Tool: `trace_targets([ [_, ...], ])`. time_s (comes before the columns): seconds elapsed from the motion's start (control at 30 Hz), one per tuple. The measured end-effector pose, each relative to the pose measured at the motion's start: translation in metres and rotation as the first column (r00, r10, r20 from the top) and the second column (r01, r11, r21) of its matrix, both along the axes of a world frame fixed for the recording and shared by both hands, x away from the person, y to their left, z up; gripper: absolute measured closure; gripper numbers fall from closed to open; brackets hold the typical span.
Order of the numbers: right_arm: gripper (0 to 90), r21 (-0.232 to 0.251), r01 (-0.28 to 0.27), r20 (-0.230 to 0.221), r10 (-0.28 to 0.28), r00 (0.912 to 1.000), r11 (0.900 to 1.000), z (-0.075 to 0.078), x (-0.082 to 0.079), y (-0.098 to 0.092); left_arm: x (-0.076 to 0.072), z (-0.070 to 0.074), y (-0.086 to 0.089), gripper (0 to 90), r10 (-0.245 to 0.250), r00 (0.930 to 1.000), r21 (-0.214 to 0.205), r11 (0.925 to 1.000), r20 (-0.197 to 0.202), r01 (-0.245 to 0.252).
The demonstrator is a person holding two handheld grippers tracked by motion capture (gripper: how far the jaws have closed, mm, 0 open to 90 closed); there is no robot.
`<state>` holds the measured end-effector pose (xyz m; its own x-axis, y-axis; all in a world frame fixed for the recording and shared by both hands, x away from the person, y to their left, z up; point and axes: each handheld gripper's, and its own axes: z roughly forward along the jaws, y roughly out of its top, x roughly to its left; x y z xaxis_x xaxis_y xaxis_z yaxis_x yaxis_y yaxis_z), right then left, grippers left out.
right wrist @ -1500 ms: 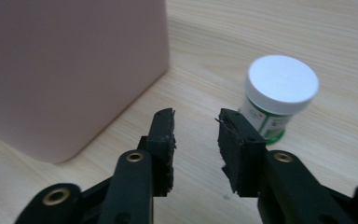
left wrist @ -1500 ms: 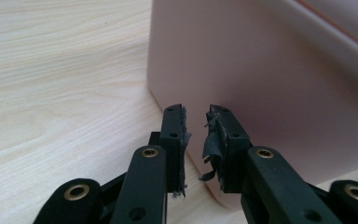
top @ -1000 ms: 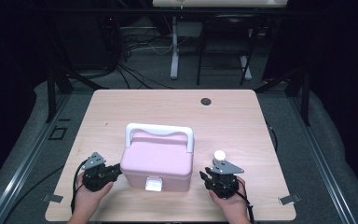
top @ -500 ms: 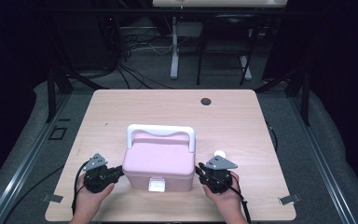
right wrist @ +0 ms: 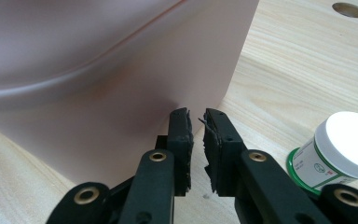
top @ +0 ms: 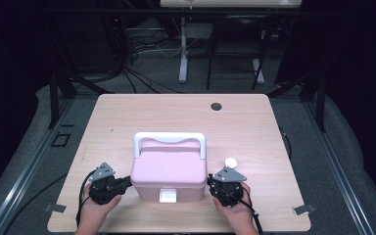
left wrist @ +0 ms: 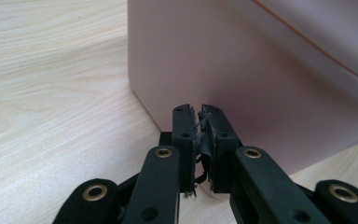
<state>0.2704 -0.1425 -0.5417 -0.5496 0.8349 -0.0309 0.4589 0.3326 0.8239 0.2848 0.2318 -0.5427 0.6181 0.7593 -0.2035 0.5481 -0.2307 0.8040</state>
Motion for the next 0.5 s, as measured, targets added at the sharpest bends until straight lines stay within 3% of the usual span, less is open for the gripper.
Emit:
trace_targets([
  [0.2, 87.1, 0.007, -0.015, -0.008, 0.015, 0.9998, 0.9999, -0.0003, -0.0020, -0.0015, -0.0036, 0.0017, -0.0032, 85.9, -0.018, 0.9997, 0.029, 0.9994, 0.014, 0.018],
  [0.5, 89.7, 0.025, -0.028, -0.029, 0.029, 0.9992, 0.9993, 0.0003, -0.0058, -0.0054, -0.0090, 0.0026, -0.0073, 89.2, -0.022, 0.9997, 0.026, 0.9994, 0.004, 0.022],
])
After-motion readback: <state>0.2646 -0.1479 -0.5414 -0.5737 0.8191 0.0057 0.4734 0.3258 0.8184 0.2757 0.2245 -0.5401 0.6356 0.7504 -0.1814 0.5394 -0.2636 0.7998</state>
